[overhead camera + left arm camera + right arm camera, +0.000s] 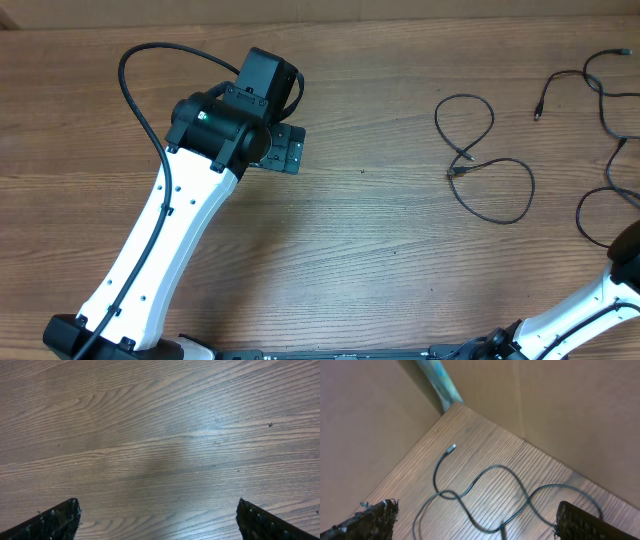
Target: Untangle cables
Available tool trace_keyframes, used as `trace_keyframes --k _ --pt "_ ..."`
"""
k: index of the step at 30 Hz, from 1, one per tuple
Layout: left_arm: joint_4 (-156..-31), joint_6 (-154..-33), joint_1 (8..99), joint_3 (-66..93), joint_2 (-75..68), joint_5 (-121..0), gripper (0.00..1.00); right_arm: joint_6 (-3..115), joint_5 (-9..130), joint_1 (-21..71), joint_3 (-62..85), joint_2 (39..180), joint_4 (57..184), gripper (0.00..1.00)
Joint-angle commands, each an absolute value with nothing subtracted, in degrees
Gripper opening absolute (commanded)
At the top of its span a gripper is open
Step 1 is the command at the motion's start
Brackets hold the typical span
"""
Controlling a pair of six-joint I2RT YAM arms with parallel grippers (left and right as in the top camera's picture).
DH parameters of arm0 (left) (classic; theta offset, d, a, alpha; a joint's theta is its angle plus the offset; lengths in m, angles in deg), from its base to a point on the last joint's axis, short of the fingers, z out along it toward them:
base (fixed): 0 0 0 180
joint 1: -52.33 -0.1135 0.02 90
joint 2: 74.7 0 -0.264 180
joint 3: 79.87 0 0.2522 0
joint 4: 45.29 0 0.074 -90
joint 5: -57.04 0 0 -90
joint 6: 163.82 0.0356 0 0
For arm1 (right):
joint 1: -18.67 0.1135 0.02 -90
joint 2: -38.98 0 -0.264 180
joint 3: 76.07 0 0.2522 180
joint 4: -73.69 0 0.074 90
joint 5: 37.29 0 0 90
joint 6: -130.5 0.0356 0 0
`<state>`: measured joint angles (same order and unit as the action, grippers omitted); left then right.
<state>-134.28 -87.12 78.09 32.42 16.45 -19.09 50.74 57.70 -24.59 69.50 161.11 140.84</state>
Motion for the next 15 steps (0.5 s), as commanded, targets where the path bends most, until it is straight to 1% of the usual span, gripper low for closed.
trace_keyframes --k 1,4,5,8,11,15 --pt "-134.2 -86.6 77.9 33.0 16.7 -19.3 1.0 50.5 59.6 -23.9 69.8 161.7 142.4 1.0" --pt "-134.2 -86.7 77.9 33.0 16.7 -19.3 1.0 49.9 65.9 -23.7 69.8 161.7 145.5 1.0" --pt "-134.2 -86.6 77.9 33.0 16.7 -19.3 1.0 47.8 70.7 -23.7 69.8 161.7 147.3 1.0" --pt "-134.2 -86.7 77.9 33.0 16.7 -19.3 1.0 42.7 77.7 -22.8 69.8 161.7 151.3 1.0" --pt "-134.2 -86.7 77.9 33.0 16.7 -19.3 1.0 39.1 78.5 -20.4 69.8 161.7 155.7 1.0" --pt "-134.2 -86.7 77.9 33.0 16.7 -19.3 1.0 35.8 78.5 -15.0 69.8 161.7 162.5 1.0"
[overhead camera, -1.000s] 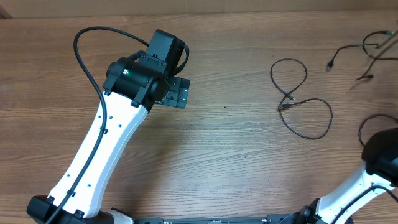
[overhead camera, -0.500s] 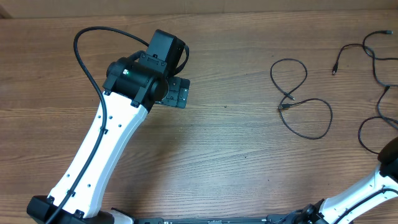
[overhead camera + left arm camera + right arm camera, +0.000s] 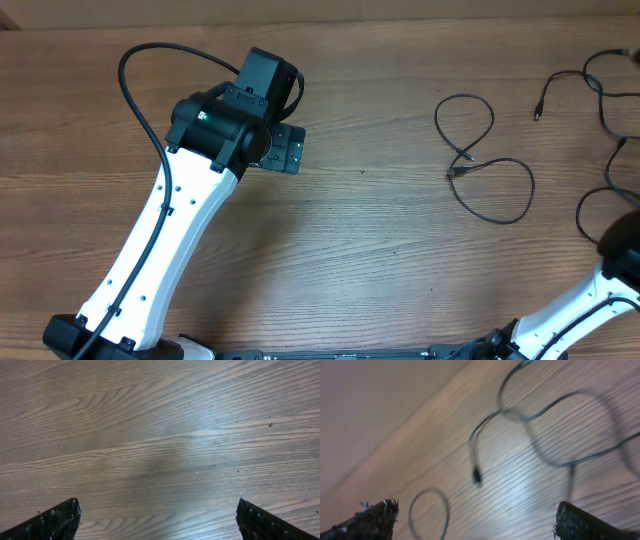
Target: Untangle cables
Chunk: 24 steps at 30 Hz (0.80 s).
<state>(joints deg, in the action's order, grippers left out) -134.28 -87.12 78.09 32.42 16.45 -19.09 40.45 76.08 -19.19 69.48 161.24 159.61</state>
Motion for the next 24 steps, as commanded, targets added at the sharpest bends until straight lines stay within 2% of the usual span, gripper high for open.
trace_keyframes --k 1,12,19,24 --pt "-134.2 -86.7 77.9 33.0 16.7 -19.3 1.0 35.0 78.3 -13.8 69.8 161.7 164.0 1.0" --pt "-134.2 -86.7 77.9 33.0 16.7 -19.3 1.0 30.0 72.2 3.3 64.4 161.7 180.7 1.0" --pt "-134.2 -86.6 77.9 33.0 16.7 -19.3 0.99 33.2 72.2 11.1 48.3 161.7 173.6 1.0" --pt "-134.2 -86.7 77.9 33.0 16.7 -19.3 1.0 36.3 69.4 14.6 43.7 161.7 169.7 1.0"
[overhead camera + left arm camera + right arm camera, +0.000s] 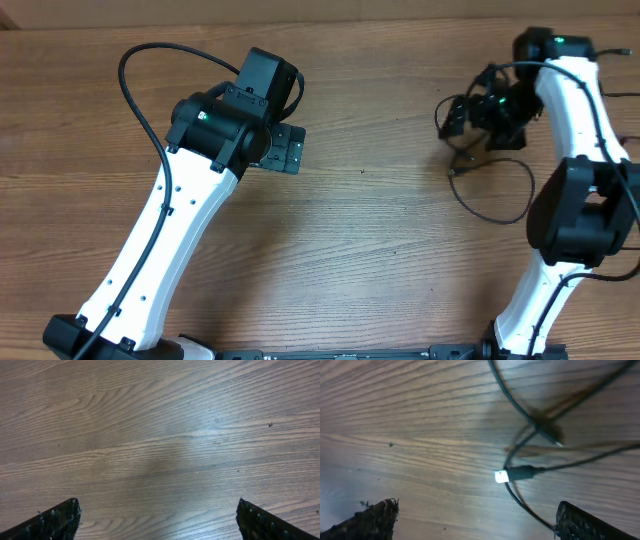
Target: Untangle cables
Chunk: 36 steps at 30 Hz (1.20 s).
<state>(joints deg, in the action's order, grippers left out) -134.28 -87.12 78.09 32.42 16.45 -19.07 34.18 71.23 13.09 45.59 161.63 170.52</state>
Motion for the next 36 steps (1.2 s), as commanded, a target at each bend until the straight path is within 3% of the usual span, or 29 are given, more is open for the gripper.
trace_keyframes --k 1,15,36 --pt "-134.2 -86.6 77.9 33.0 16.7 -19.3 1.0 37.3 69.2 15.2 42.4 161.7 168.8 1.0" --pt "-134.2 -86.6 77.9 33.0 16.7 -19.3 1.0 40.2 69.2 16.5 35.4 161.7 161.5 0.99" --pt "-134.2 -86.7 77.9 33.0 16.7 -19.3 1.0 42.2 68.8 17.1 24.3 161.7 147.8 0.89"
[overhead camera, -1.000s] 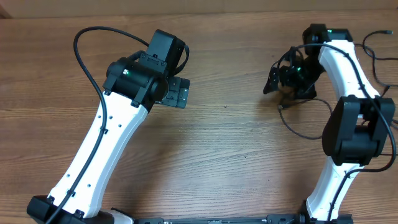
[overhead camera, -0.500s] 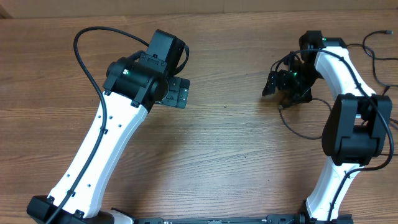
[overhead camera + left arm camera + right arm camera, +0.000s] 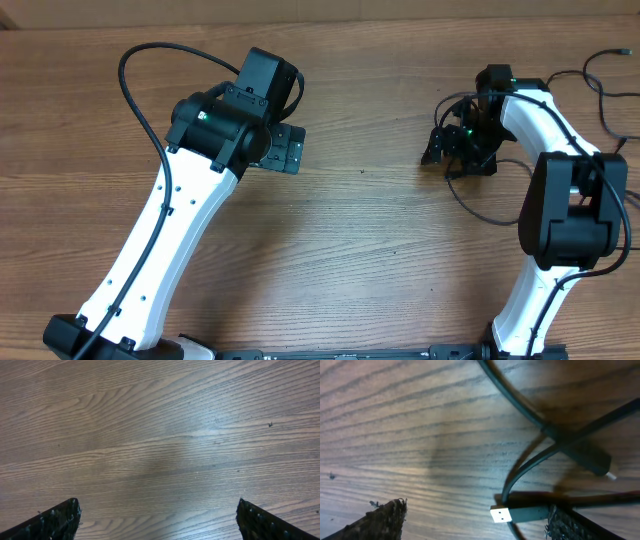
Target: Untangle cables
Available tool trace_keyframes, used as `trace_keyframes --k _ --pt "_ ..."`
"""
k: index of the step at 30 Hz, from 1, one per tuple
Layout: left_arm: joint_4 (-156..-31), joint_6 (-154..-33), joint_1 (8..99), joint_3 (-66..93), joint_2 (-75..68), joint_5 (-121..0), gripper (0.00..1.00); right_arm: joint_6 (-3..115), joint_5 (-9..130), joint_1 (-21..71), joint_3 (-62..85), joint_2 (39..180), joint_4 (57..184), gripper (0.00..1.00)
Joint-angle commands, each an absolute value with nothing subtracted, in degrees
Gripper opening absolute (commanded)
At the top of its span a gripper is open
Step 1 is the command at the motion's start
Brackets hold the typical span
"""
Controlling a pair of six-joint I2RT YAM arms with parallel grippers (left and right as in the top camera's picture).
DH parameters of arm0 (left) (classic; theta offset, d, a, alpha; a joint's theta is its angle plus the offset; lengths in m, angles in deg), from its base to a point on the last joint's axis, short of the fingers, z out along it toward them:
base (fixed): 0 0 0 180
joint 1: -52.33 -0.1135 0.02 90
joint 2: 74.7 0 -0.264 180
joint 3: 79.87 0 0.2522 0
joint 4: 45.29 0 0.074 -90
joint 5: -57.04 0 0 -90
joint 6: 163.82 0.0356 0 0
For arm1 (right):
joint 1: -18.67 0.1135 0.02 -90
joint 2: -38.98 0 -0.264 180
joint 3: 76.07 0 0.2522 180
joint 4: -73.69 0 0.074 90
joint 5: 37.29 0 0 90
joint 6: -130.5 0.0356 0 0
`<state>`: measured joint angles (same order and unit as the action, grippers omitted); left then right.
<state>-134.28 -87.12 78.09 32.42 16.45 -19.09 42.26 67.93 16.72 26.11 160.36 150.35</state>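
Note:
A thin black cable (image 3: 472,207) lies in loops on the right of the wooden table, and its silver USB plug (image 3: 512,514) shows large in the right wrist view, under a crossing of its strands (image 3: 555,435). My right gripper (image 3: 447,145) is open and low over that crossing. The plug lies between its fingers, close to the right finger (image 3: 580,525). A second black cable (image 3: 604,112) trails at the far right. My left gripper (image 3: 285,150) hangs open over bare wood left of centre, far from both cables, with nothing between its fingers (image 3: 50,520).
The wooden table (image 3: 380,250) fills the overhead view. A cardboard wall runs along its far edge. The right arm's white links arch over part of the looped cable, hiding its right side.
My right gripper has moved a little left and lower onto the cable crossing; the USB plug now looks larger and sits beside its right finger. The left arm has not moved.
At first my right arm stood off the table's right edge, its camera on the far-right cable near the corner. It then came into view at that edge. Later its open gripper stood over the looped cable's crossing, and now hangs lower with the plug between its fingers. The left arm stayed still.

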Motion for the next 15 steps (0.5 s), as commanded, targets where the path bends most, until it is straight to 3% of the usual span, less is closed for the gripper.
trace_keyframes --k 1,7,10,11,13,15 --pt "-134.2 -86.7 77.9 33.0 16.7 -19.3 1.0 42.1 68.8 17.1 24.3 161.7 146.9 0.89" --pt "-134.2 -86.7 77.9 33.0 16.7 -19.3 1.0 41.8 68.8 17.1 24.2 161.7 143.9 0.93" --pt "-134.2 -86.7 77.9 33.0 16.7 -19.3 0.99 41.8 68.8 17.1 23.8 161.7 144.1 0.84" --pt "-134.2 -86.7 77.9 33.0 16.7 -19.3 0.99 41.8 68.8 17.1 23.4 161.7 143.9 0.8" --pt "-134.2 -86.7 77.9 33.0 16.7 -19.3 1.0 42.0 68.8 17.1 22.4 161.7 143.4 0.52" --pt "-134.2 -86.7 77.9 33.0 16.7 -19.3 1.0 42.0 68.8 17.1 21.7 161.7 142.5 0.3"
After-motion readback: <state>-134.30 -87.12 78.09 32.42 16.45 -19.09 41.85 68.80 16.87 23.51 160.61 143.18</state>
